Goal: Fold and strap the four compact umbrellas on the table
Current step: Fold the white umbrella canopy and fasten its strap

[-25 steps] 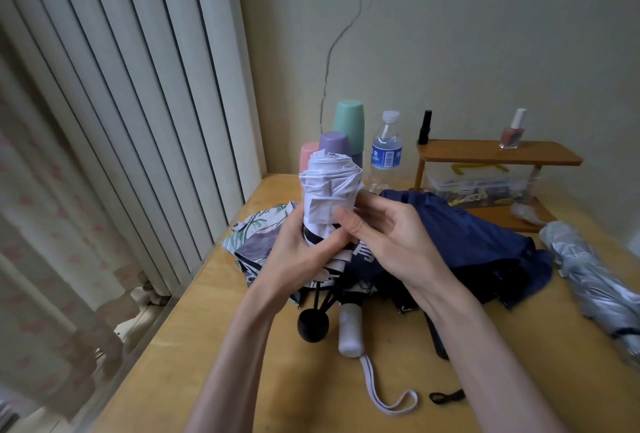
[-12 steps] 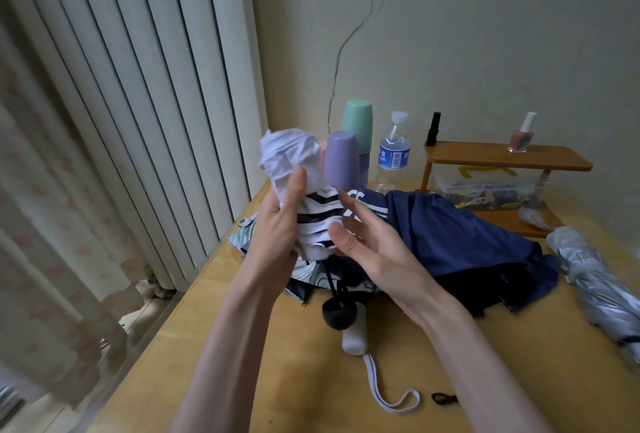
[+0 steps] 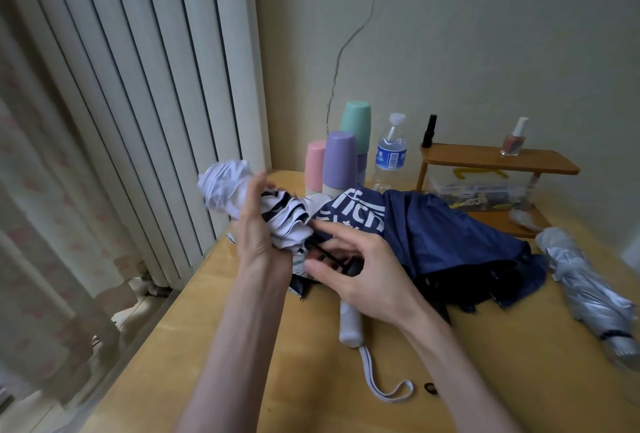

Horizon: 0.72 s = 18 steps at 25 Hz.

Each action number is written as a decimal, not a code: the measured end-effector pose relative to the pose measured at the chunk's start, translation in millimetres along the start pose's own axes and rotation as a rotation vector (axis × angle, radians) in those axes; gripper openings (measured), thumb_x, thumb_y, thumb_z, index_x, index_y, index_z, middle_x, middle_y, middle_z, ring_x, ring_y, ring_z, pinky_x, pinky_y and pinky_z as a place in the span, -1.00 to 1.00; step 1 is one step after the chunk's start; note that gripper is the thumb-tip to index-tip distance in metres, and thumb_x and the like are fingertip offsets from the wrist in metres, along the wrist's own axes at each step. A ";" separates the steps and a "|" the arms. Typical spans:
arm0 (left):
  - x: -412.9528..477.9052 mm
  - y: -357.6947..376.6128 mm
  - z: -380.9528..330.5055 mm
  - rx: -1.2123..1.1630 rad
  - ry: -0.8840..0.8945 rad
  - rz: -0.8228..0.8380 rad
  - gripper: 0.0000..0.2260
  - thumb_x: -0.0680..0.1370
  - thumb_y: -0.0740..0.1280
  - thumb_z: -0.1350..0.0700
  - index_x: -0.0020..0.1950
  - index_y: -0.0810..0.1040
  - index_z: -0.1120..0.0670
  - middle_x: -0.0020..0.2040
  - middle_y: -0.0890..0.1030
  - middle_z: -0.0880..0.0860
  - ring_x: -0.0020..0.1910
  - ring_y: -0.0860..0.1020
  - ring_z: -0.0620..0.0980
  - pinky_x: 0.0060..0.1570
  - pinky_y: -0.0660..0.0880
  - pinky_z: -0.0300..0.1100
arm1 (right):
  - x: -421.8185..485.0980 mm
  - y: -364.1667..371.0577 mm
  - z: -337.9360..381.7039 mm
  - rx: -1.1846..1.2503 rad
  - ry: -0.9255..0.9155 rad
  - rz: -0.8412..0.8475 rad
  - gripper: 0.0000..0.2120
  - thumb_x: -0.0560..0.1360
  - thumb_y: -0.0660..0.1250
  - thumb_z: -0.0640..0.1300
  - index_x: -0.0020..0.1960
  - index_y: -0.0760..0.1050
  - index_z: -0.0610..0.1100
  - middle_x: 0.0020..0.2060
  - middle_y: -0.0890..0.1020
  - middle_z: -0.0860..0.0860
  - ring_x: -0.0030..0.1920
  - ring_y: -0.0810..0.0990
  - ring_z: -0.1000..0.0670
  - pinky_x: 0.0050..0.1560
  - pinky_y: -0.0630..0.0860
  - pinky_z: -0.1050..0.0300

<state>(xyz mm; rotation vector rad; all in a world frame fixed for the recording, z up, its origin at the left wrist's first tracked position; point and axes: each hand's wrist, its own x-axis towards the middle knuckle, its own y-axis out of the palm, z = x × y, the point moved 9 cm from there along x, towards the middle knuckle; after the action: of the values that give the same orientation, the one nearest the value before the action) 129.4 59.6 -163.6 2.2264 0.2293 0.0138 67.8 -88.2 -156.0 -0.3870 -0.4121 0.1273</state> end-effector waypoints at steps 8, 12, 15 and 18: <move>-9.7 12.1 23.6 -0.140 -0.113 -0.010 -0.76 0.65 0.37 0.02 -0.19 0.50 0.04 -0.32 0.59 -0.01 -0.38 0.62 -0.07 -0.30 0.58 -0.26 | -0.1 -23.9 -33.1 0.364 0.243 -0.521 -0.57 0.61 0.11 0.14 -0.08 0.71 0.00 -0.19 0.66 0.05 -0.29 0.60 0.02 -0.25 0.46 0.14; -12.5 19.1 24.8 -0.097 -0.094 0.036 -0.76 0.66 0.36 -0.01 -0.17 0.49 0.03 -0.31 0.56 -0.03 -0.40 0.59 -0.09 -0.40 0.49 -0.28 | 3.2 -37.4 -32.2 0.467 0.155 -0.600 -0.62 0.64 0.11 -0.05 0.04 0.70 -0.10 0.00 0.75 -0.06 0.06 0.73 0.01 0.13 0.59 0.08; -20.6 33.6 12.8 -0.052 -0.043 0.096 -0.76 0.66 0.35 0.02 -0.19 0.51 0.02 -0.31 0.54 -0.04 -0.40 0.57 -0.11 -0.41 0.44 -0.29 | 5.0 -39.7 -21.5 0.494 0.083 -0.564 -0.64 0.72 0.09 -0.23 0.07 0.68 -0.15 0.03 0.74 -0.11 0.11 0.73 -0.05 0.16 0.61 0.08; -22.3 35.8 6.5 -0.100 -0.038 0.105 -0.75 0.66 0.35 0.06 -0.21 0.50 0.04 -0.32 0.51 -0.04 -0.37 0.57 -0.11 -0.38 0.51 -0.27 | 6.1 -33.5 -16.1 0.476 0.055 -0.492 -0.67 0.77 0.10 -0.20 0.13 0.65 -0.21 0.07 0.72 -0.11 0.09 0.74 -0.07 0.15 0.65 -0.02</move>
<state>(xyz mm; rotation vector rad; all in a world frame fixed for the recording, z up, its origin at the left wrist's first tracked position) 113.8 29.2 -138.0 2.1344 0.0890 0.0385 81.4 -123.3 -154.2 0.1846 -0.3978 -0.2621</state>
